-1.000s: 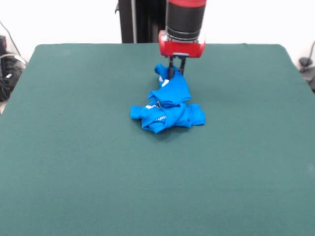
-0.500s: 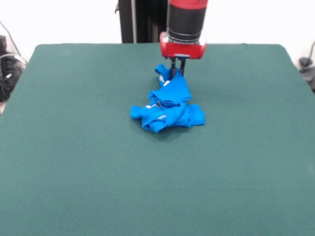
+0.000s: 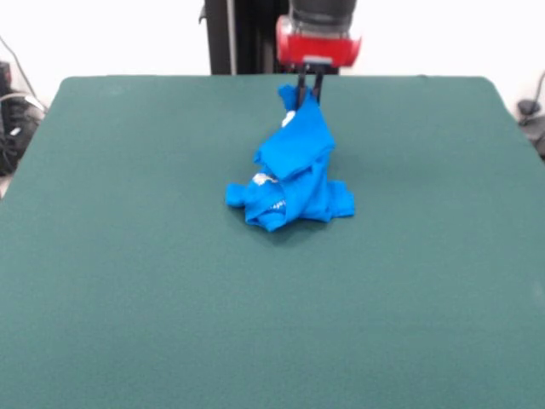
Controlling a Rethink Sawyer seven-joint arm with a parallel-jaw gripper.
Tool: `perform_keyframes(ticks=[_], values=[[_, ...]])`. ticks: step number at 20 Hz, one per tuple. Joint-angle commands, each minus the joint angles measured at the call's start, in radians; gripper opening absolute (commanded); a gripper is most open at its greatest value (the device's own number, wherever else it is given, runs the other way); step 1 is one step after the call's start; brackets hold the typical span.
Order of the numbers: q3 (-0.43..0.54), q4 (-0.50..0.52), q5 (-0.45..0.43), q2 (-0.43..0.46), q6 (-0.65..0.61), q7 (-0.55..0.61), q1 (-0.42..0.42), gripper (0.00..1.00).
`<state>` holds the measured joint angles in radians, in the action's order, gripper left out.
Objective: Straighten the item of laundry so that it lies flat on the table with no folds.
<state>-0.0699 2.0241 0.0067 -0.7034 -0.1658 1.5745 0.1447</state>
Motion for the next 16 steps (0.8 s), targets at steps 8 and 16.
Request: perform_keyframes(ticks=[8,16], values=[[0.095,-0.001,0.051,-0.251,-0.396,0.056,0.085,0.00],[0.138,-0.164,-0.036,-0.256,-0.592,-0.140,0.244,0.00]])
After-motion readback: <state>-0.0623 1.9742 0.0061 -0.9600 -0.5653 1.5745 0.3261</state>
